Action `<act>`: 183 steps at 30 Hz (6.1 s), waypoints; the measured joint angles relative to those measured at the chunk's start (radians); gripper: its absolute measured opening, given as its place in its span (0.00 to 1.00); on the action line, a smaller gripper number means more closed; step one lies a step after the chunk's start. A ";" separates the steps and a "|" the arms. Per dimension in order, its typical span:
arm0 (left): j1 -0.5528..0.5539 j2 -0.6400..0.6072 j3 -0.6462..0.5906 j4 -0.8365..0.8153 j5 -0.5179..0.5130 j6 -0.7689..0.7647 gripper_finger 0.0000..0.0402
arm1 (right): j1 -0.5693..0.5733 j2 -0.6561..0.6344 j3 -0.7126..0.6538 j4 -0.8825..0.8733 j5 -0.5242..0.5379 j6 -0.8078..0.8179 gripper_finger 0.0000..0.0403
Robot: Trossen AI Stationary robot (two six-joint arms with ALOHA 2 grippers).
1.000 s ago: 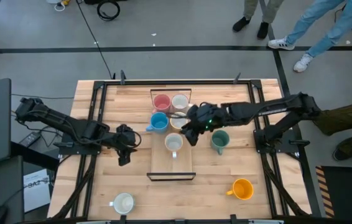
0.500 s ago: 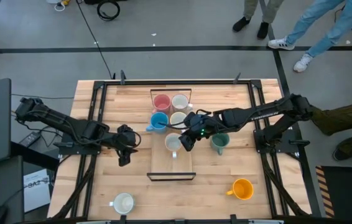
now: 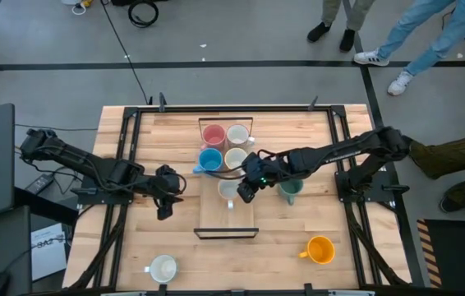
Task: Place coffee mugs
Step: Put the yellow patterned mug on the shelf, then put the light green mug on the shelf
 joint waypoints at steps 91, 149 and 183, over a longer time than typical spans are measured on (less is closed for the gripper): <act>0.000 0.000 0.000 0.016 0.004 -0.001 0.31 | -0.051 0.078 0.132 -0.238 0.015 -0.205 0.08; 0.000 0.000 0.000 0.016 0.004 -0.001 0.31 | -0.070 0.075 0.126 -0.237 -0.014 -0.237 0.31; 0.000 0.000 0.000 0.024 0.004 -0.002 0.31 | -0.161 -0.286 -0.121 -0.550 -0.058 -0.783 0.30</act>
